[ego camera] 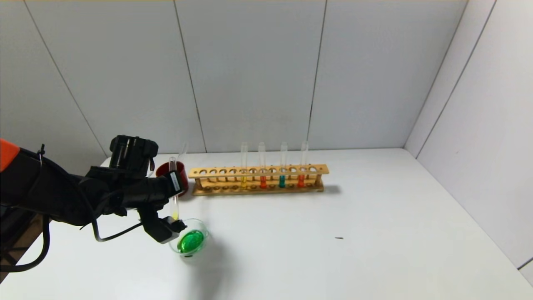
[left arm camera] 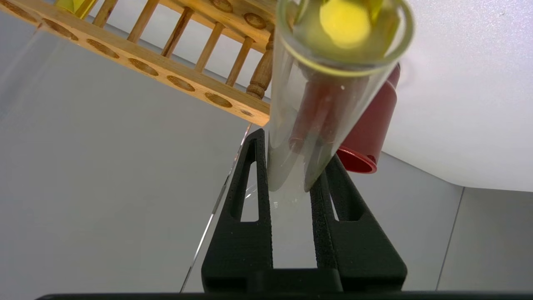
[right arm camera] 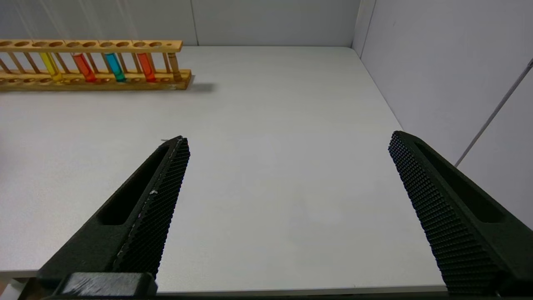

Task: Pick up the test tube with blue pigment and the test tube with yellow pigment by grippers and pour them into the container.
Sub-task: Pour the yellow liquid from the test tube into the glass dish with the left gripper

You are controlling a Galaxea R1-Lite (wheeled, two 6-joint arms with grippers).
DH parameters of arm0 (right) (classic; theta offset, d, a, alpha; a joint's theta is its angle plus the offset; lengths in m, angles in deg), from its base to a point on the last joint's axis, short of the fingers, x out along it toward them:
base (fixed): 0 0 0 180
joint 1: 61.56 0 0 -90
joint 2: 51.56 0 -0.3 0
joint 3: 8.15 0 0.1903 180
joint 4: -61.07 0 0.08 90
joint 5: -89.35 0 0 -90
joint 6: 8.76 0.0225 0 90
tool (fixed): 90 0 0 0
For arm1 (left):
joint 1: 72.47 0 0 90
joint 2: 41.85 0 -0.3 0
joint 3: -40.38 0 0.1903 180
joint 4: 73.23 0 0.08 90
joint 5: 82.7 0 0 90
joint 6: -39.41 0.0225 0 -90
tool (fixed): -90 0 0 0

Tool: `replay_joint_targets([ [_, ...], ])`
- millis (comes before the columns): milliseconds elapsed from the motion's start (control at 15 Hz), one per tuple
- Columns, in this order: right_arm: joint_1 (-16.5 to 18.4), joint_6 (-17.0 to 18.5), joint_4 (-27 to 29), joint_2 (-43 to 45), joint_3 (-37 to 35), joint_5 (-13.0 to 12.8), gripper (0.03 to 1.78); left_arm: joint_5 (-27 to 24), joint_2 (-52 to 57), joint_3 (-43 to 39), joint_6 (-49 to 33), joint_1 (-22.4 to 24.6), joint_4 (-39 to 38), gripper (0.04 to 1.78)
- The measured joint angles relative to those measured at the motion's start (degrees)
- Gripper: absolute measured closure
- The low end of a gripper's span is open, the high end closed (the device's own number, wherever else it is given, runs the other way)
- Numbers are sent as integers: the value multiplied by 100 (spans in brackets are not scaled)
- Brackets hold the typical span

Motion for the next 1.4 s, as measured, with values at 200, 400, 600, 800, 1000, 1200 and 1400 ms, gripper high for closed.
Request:
replay_joint_targets([
  [200, 0, -2, 0, 0, 0, 2, 6, 13, 0, 5, 16, -57, 0, 150],
  [400, 0, -2, 0, 0, 0, 2, 6, 39, 2, 13, 116, -101, -24, 150],
  [600, 0, -2, 0, 0, 0, 2, 6, 83, 24, -15, 182, -107, -82, 150],
  [800, 0, 0, 0, 0, 0, 2, 6, 107, 79, -37, 179, -99, -96, 150],
  [1000, 0, -2, 0, 0, 0, 2, 6, 56, 226, -65, -469, -30, -96, 150],
  [1200, 0, 0, 0, 0, 0, 2, 6, 11, 595, -155, -2070, 22, -85, 150],
  [1400, 0, -2, 0, 0, 0, 0, 6, 105, 1113, -216, -4404, -21, -77, 150],
])
